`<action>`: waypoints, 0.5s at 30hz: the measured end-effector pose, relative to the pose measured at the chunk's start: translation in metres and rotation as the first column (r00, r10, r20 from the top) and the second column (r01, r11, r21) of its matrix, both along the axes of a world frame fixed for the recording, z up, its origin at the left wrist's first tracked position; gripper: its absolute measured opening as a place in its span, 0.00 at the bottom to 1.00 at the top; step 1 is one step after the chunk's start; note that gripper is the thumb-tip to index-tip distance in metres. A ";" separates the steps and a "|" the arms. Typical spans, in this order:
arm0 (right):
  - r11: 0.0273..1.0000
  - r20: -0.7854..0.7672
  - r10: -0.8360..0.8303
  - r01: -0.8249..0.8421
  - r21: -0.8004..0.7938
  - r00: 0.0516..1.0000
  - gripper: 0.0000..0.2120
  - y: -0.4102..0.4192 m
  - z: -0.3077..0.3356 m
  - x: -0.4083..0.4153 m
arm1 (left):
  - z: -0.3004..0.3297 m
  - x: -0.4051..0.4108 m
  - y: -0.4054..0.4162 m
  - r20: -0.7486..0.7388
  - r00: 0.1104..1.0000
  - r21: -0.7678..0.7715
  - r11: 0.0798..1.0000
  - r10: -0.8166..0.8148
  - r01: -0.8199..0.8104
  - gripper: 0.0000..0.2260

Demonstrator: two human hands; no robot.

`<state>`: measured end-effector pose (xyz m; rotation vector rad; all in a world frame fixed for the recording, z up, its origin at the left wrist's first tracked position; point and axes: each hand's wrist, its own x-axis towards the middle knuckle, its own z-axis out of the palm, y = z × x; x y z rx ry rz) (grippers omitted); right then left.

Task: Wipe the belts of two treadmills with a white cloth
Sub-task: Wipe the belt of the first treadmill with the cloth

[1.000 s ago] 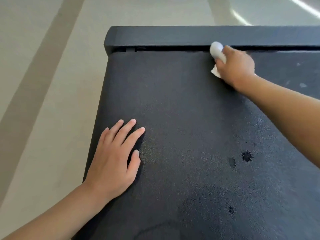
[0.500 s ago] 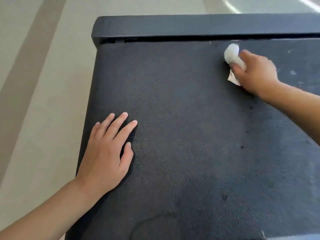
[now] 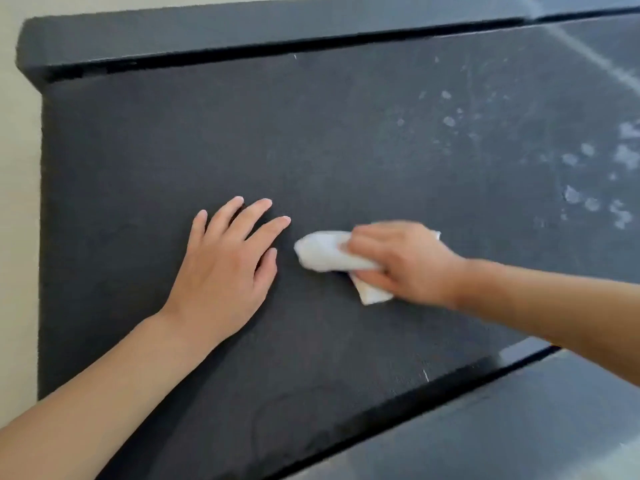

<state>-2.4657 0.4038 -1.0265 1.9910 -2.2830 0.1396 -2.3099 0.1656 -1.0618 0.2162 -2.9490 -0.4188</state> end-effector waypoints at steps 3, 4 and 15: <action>0.761 0.127 -0.635 0.645 -0.065 0.762 0.12 0.003 0.012 -0.079 | -0.001 -0.005 0.008 -0.019 1.000 0.025 1.000 0.001 0.000 0.21; 0.792 0.090 -0.600 0.606 -0.074 0.795 0.12 0.008 0.009 -0.074 | 0.000 -0.005 0.007 -0.021 1.000 0.052 0.999 0.004 -0.003 0.21; 0.999 0.179 0.043 -0.036 -0.039 0.983 0.12 -0.025 -0.002 0.001 | 0.007 0.010 -0.041 0.048 0.982 0.090 0.980 -0.180 0.175 0.22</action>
